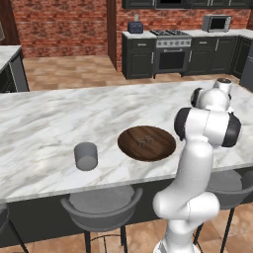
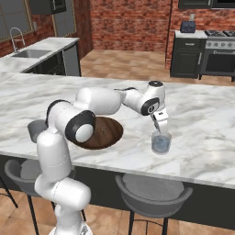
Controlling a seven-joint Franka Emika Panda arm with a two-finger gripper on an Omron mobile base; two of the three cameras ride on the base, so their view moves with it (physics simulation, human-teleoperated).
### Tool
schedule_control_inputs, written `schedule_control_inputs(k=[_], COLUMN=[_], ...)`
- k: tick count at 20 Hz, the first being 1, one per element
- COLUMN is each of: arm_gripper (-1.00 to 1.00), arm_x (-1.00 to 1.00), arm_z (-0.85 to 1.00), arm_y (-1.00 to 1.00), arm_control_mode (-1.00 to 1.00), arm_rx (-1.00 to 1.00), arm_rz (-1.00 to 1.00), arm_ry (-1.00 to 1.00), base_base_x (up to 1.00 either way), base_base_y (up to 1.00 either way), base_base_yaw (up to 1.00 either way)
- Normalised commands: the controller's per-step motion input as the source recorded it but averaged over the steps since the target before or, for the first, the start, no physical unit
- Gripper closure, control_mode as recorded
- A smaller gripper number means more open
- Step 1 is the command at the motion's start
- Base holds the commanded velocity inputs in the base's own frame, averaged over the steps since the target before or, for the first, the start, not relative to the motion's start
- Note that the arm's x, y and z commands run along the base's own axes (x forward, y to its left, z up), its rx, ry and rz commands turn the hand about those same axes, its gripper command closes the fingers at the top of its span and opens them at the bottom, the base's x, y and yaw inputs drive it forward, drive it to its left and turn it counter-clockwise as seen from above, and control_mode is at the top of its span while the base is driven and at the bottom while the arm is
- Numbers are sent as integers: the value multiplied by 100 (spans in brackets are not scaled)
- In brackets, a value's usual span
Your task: There are four ice cubes in the ice bowl. Place two ice cubes in each glass of water.
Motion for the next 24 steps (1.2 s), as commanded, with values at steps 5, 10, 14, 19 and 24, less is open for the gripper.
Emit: schedule_control_inputs(k=[5, 10, 14, 19, 24], arm_gripper=[100, 100, 100, -100, -100], arm_x=[-92, -100, -100, -97, -41], arm_z=[92, 36, 17, 2, 4], arm_y=[16, 49, 75, 96, 71], arm_control_mode=[-100, -100, -100, -100, -100], arm_rx=[-4, -19, -27, -22, -4], arm_rz=[29, 51, 48, 44, 33], arm_ry=[1, 8, 8, 2, 0], base_base_x=[0, 0, 0, 0, 0], base_base_y=[0, 0, 0, 0, 0], base_base_yaw=[0, 0, 0, 0, 0])
